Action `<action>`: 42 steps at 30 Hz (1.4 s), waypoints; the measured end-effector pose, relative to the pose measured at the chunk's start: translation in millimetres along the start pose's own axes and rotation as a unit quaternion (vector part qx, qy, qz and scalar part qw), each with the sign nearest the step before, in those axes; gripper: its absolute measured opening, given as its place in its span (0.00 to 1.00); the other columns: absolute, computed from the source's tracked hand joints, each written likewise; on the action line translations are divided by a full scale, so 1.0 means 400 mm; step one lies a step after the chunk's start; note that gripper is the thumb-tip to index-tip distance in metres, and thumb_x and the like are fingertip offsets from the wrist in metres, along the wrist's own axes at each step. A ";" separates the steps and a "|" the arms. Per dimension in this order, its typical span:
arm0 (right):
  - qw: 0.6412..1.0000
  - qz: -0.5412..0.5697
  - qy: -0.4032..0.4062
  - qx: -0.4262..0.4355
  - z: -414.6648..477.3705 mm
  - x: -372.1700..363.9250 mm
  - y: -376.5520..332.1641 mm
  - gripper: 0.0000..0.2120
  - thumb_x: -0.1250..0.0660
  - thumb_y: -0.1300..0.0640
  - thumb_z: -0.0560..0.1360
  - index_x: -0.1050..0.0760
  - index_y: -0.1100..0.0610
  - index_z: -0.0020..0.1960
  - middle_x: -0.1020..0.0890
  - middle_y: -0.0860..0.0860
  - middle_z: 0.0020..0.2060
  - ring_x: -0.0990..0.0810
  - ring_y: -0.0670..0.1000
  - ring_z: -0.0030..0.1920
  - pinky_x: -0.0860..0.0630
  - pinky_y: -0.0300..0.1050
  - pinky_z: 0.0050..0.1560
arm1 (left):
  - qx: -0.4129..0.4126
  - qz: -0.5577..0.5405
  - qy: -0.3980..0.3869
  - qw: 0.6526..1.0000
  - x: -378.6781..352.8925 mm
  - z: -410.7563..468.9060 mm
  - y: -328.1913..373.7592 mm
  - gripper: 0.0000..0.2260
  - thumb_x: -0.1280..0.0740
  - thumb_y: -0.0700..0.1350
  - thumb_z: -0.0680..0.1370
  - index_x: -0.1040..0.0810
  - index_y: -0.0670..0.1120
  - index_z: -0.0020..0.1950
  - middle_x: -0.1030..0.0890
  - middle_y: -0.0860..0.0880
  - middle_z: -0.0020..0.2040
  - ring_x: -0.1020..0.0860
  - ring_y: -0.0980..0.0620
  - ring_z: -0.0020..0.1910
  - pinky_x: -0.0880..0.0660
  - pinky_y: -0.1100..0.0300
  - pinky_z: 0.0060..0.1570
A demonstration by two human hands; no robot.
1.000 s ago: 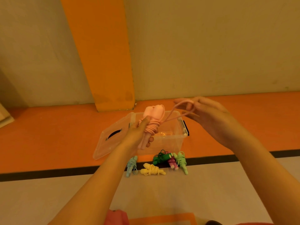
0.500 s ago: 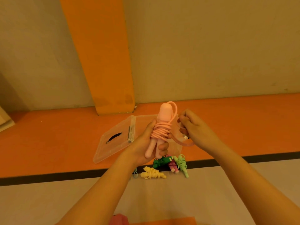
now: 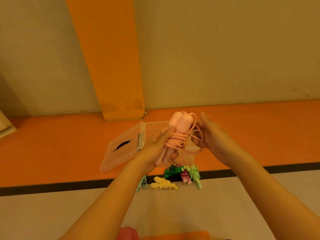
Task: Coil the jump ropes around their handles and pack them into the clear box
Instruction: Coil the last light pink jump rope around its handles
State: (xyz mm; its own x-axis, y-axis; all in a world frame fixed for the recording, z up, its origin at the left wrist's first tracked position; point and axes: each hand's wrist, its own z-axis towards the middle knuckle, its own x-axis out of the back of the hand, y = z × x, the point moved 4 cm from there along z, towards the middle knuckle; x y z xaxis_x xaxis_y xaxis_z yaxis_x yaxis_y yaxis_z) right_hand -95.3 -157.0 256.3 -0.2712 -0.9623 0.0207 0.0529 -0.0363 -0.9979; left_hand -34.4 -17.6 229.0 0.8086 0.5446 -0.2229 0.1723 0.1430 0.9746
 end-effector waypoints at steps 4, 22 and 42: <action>0.999 0.015 -0.032 0.003 -0.001 0.006 0.004 0.23 0.37 0.38 0.72 0.26 0.59 0.48 0.29 0.52 0.28 0.34 0.48 0.29 0.39 0.38 0.28 | 0.001 0.018 0.002 1.000 -0.004 0.002 0.003 0.20 0.43 0.54 0.78 0.31 0.37 0.56 0.21 0.50 0.29 0.28 0.55 0.24 0.33 0.61 0.28; 0.992 -0.094 -0.021 0.080 -0.044 -0.015 -0.046 0.10 0.38 0.62 0.78 0.21 0.53 0.43 0.33 0.45 0.24 0.38 0.43 0.25 0.41 0.34 0.26 | 0.015 0.035 -0.018 0.999 0.002 -0.024 -0.005 0.20 0.39 0.55 0.76 0.28 0.39 0.56 0.19 0.45 0.39 0.24 0.51 0.28 0.26 0.59 0.31; 0.992 -0.104 0.051 0.051 -0.010 -0.012 -0.011 0.13 0.43 0.58 0.81 0.26 0.66 0.46 0.27 0.51 0.30 0.32 0.43 0.28 0.33 0.35 0.30 | -0.037 0.070 0.073 0.994 0.006 -0.003 0.007 0.11 0.36 0.47 0.78 0.27 0.43 0.58 0.18 0.45 0.38 0.25 0.50 0.27 0.26 0.60 0.30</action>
State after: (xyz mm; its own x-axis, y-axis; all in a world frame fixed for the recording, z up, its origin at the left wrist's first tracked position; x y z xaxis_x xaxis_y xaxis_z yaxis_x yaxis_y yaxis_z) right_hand -97.9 -151.2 260.2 -0.3811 -0.8992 0.2151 0.0815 -0.2644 -0.9610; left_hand -32.8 -15.0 231.1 0.7305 0.6768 -0.0911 0.0169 0.1154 0.9932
